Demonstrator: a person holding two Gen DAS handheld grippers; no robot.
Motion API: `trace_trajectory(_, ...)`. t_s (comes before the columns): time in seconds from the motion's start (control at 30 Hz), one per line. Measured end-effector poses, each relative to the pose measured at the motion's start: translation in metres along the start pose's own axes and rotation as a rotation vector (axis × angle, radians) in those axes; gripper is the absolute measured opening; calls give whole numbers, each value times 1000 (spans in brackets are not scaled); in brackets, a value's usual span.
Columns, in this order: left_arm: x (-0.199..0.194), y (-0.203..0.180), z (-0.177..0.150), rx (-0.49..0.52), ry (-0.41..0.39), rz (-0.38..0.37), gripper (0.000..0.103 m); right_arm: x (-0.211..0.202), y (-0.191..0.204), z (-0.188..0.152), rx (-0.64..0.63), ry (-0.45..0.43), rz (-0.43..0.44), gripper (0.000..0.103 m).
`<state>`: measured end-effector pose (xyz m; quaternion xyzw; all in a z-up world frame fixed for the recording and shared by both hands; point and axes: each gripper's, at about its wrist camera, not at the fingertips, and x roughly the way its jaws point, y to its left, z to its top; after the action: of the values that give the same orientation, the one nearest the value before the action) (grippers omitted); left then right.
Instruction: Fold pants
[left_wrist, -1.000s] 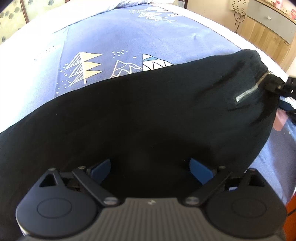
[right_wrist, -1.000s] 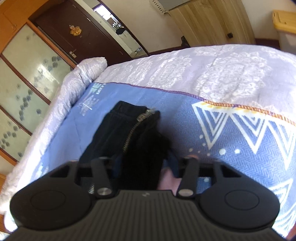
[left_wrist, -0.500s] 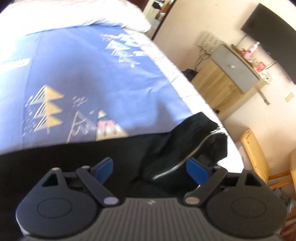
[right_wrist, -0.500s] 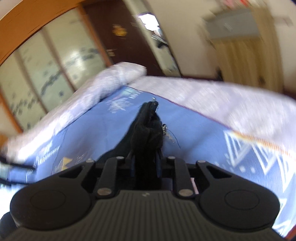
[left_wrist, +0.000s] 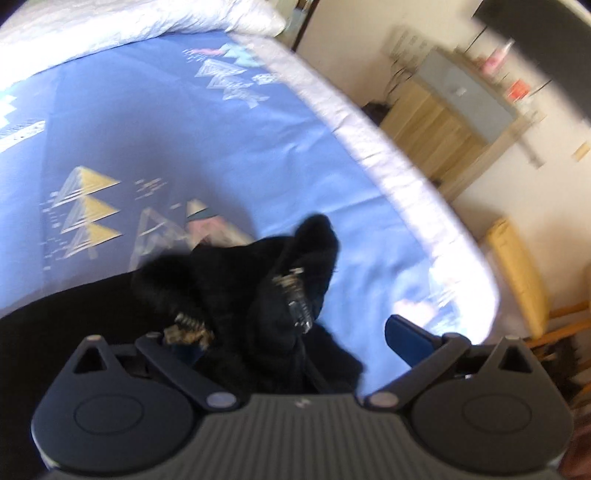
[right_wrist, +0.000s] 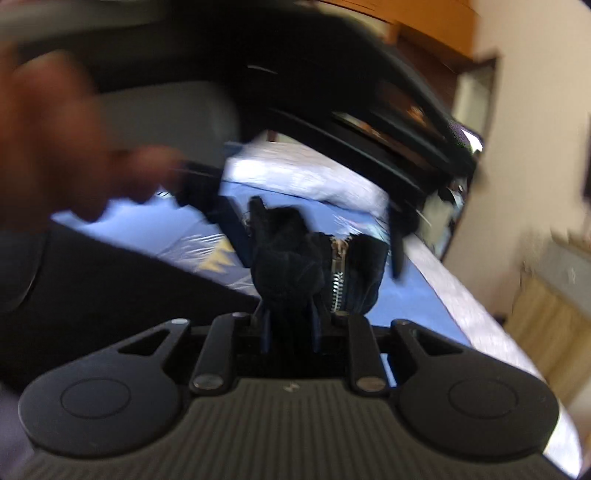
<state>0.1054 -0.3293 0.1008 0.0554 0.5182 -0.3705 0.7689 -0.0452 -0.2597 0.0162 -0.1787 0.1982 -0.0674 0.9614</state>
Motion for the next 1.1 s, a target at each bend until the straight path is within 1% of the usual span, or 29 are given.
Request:
trace_trajectory(0.03,2,2,-2,1,9,24,101,-2,8,0,-46,-14,7,23)
trace_trajectory(0.1,6,11,-6,-24,27,49,89,-5,20,0,-101,-32,20,23)
trace_trajectory(0.13,7,17,-7,-43,33,55,69,-6,22,1,-106,-32,23,23)
trace_trajectory(0.17,7,25,-9,-67,36,62,44,-5,22,0,-100,-25,23,23)
trace_trajectory(0.2,8,33,-10,-89,38,60,34,-4,20,0,-89,-14,16,24)
trace_trajectory(0.23,8,41,-11,-115,38,41,25,-2,17,-1,-72,-4,11,25)
trace_trajectory(0.27,7,48,-13,-142,34,25,24,-2,13,-1,-49,2,12,30)
trace_trajectory(0.33,3,59,-15,-173,20,10,23,-5,5,0,-10,-16,-4,47)
trace_trajectory(0.37,1,62,-16,-181,14,13,21,-8,1,-1,0,-31,-20,67)
trace_trajectory(0.4,-1,66,-17,-191,12,6,21,-11,-2,-3,3,-47,-37,81)
trace_trajectory(0.43,-3,69,-18,-200,9,-3,21,-12,-4,-4,6,-50,-50,84)
trace_trajectory(0.57,-17,75,-17,-212,-17,-26,21,-1,-17,-9,37,48,-38,84)
trace_trajectory(0.63,-25,78,-17,-214,-34,-32,21,10,-19,-8,42,98,-44,82)
trace_trajectory(0.7,-34,82,-18,-216,-50,-32,21,17,-21,-3,56,122,-77,81)
trace_trajectory(0.73,-38,84,-19,-217,-56,-29,21,22,-25,-1,65,130,-86,79)
trace_trajectory(0.77,-44,87,-21,-221,-63,-24,21,25,-26,3,76,134,-84,72)
trace_trajectory(0.83,-52,96,-24,-236,-72,-17,21,32,-30,7,93,146,-59,50)
trace_trajectory(0.87,-57,101,-26,-249,-77,-14,21,36,-32,9,96,160,-37,21)
trace_trajectory(0.9,-61,108,-29,-264,-83,-14,21,37,-31,13,97,162,-24,10)
trace_trajectory(1.1,-88,150,-55,-356,-118,13,21,35,-8,33,-6,93,37,10)
